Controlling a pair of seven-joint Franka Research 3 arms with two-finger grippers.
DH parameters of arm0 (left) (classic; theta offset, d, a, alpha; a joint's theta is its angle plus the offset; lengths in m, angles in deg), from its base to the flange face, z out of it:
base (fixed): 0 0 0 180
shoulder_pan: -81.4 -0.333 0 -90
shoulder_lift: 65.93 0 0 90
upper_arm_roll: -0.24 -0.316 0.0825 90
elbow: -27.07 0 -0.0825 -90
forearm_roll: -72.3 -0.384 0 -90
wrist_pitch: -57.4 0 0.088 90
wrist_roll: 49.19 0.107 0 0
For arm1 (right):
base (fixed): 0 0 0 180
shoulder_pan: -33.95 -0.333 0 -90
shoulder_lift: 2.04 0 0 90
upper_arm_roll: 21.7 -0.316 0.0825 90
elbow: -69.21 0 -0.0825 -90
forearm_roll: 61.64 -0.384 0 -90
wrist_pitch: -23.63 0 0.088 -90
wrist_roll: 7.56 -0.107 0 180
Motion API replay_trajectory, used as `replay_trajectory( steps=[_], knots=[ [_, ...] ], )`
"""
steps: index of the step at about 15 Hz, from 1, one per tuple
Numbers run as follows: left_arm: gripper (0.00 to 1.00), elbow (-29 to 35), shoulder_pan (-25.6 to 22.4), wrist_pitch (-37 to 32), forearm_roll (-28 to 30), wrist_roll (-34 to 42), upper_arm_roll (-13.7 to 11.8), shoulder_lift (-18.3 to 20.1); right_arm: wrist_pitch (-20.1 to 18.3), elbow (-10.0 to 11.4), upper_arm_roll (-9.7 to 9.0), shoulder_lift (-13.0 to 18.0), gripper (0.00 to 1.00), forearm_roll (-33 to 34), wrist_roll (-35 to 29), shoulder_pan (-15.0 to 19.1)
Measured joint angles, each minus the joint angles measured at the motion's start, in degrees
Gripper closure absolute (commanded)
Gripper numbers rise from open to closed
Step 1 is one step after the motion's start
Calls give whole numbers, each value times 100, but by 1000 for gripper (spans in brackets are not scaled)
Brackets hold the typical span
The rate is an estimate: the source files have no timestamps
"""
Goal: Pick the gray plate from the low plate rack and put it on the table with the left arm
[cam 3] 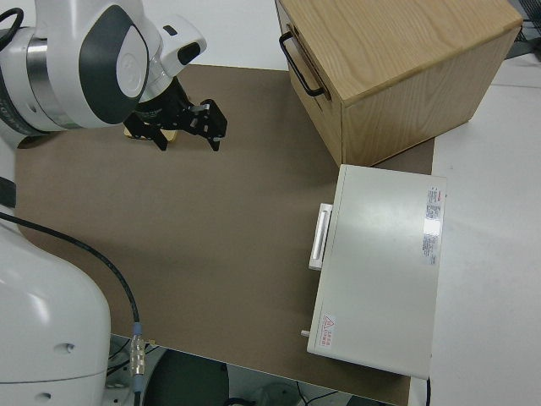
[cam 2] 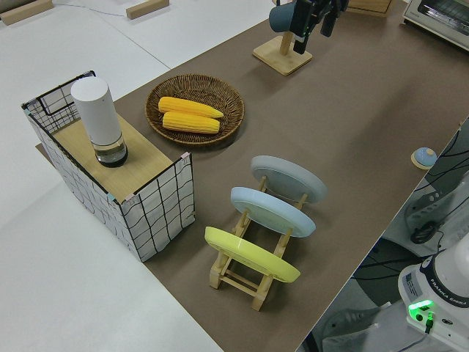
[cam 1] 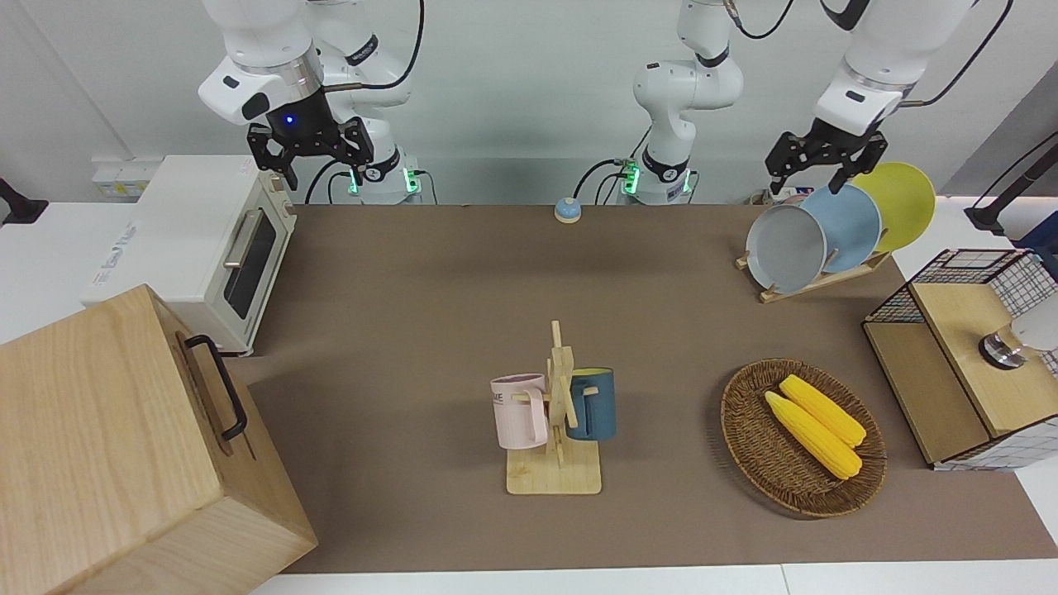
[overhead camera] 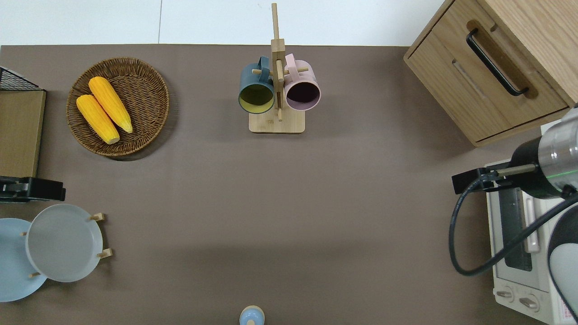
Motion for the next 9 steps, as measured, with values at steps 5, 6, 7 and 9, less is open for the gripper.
replay_trajectory(
  steps=[5,6,7,9],
  knots=[
    [9,-1,-54,50,-159,169,-603,18,0,0,0,0,11,0,0,0],
    [9,-1,-60,50,-174,218,-706,29,0,0,0,0,13,0,0,0],
    [9,-1,-63,50,-180,253,-802,42,0,0,0,0,11,0,0,0],
    [9,1,-65,42,-183,333,-959,68,0,0,0,0,13,0,0,0]
  ],
)
